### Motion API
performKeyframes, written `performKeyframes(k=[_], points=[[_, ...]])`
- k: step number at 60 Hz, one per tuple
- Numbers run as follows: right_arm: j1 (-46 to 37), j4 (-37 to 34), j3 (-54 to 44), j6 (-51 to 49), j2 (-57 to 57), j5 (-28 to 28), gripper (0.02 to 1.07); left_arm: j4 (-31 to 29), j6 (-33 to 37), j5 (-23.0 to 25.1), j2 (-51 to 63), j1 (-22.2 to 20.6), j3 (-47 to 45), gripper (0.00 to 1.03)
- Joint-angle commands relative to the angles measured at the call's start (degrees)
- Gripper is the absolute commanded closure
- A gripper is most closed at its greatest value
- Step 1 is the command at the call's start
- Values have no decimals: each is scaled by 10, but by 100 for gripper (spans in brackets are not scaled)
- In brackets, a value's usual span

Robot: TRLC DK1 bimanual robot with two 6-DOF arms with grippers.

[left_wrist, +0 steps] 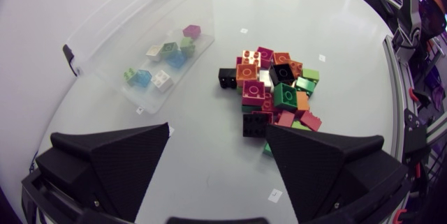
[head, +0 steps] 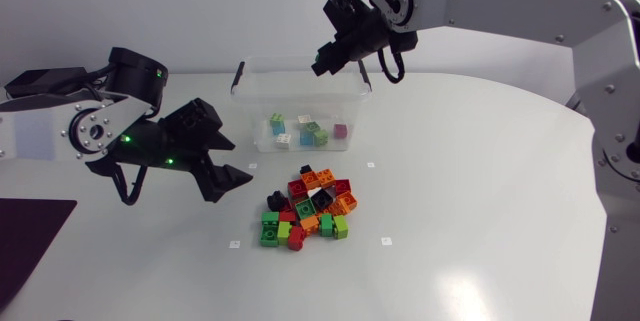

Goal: Place the duplo bricks in the container

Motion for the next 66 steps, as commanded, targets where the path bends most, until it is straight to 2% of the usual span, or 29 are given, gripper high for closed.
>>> performKeyframes(k=[1,7,9,14,17,19,34,52,66], points=[[-6,-12,27,12,27,-1,78,-4,30,8,-1,-10,-22,7],[-9,-14,43,15,42,0,76,-3,44,7,8,-16,-33,7],[-10,-16,46,16,44,1,71,-2,51,7,12,-16,-37,7],[-10,-17,50,17,46,1,39,-1,65,7,21,-21,-47,7],[-10,-20,52,17,45,1,12,0,77,7,29,-23,-54,7],[-10,-20,51,18,43,1,8,1,81,7,34,-23,-56,7],[-8,-16,-3,17,-18,0,7,6,124,8,50,-44,-87,8],[-10,19,-137,13,-127,-7,7,6,166,12,50,-92,-137,10],[-19,48,-244,10,-207,-21,7,6,180,12,71,-99,-128,10]])
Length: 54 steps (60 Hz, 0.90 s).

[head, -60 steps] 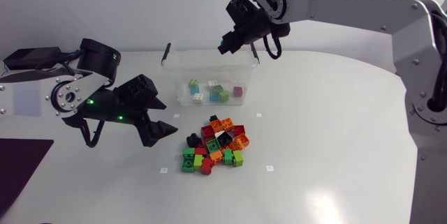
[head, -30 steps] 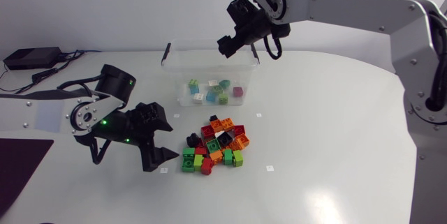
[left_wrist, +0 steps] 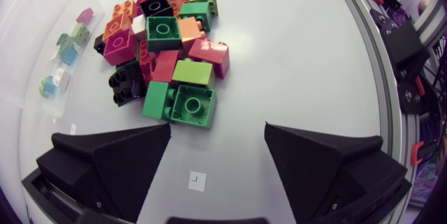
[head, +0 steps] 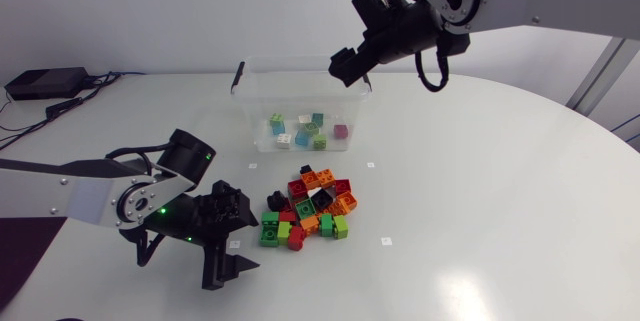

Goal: Place the duplo bricks in the container

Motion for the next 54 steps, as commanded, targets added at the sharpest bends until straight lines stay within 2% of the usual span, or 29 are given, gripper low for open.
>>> performKeyframes(k=[1,33,54], points=[[-8,12,-45,4,-32,-6,7,0,22,8,24,-5,2,10],[-6,58,-284,-17,-176,-22,7,12,31,15,88,-9,48,10],[-1,64,-373,-35,-224,-27,7,27,28,18,92,-25,50,10]])
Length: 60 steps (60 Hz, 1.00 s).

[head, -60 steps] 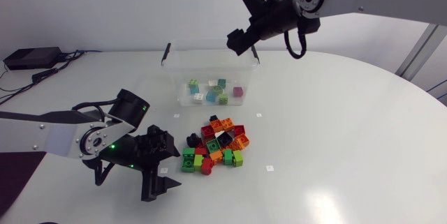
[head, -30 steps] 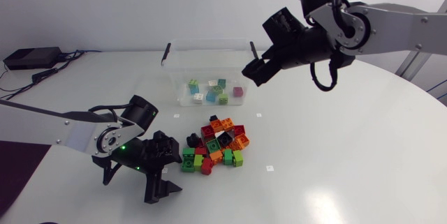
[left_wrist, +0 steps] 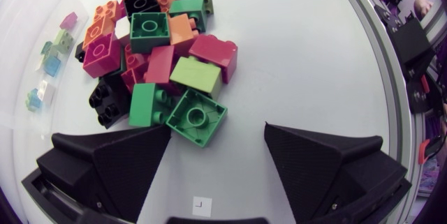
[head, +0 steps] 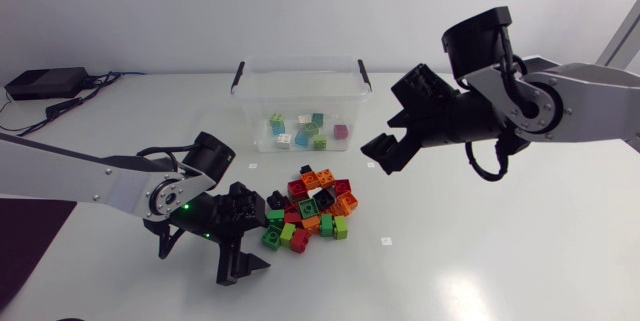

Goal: Place the duplo bricks in the container

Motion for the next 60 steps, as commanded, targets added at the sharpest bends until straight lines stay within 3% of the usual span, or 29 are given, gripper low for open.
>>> performKeyframes(k=[1,24,38,45,56,60], points=[[8,5,-29,-16,-15,-7,7,5,13,8,12,-8,11,10],[17,4,-84,-33,-49,-13,7,16,10,10,14,-24,2,11],[24,6,-93,-30,-56,-13,7,7,-9,10,13,-31,2,29],[33,7,-104,-30,-56,-12,7,0,-11,9,15,-28,5,43],[39,7,-119,-35,-61,-11,7,0,-23,5,23,-30,7,44],[43,7,-127,-41,-65,-10,7,0,-25,4,23,-32,6,54]])
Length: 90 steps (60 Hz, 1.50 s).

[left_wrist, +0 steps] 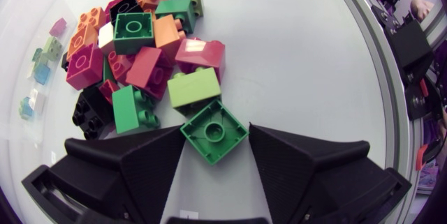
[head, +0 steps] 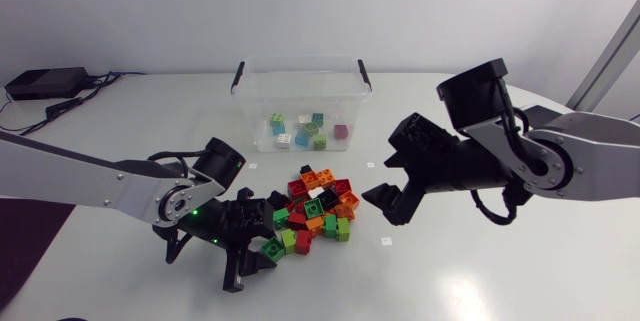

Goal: Place the duplo bricks in the container

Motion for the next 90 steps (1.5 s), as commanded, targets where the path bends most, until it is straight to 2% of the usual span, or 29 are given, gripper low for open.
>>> performKeyframes(k=[1,9,20,32,55,72,90], points=[[7,2,-21,-14,-13,0,7,-6,-9,2,10,-5,5,55],[16,-3,-36,-25,-18,4,7,-7,-10,2,8,-5,4,67],[19,-8,-51,-36,-31,5,7,-13,-4,2,-20,-1,-9,67],[21,-16,-54,-45,-37,5,7,-47,-3,2,-80,15,-14,67],[57,-38,-54,-131,48,-14,7,-106,-8,2,-195,51,14,67],[64,-49,-22,-202,91,-18,7,-101,-41,3,-215,77,78,67],[77,-82,40,-246,149,-16,7,-42,-113,3,-177,102,162,67]])
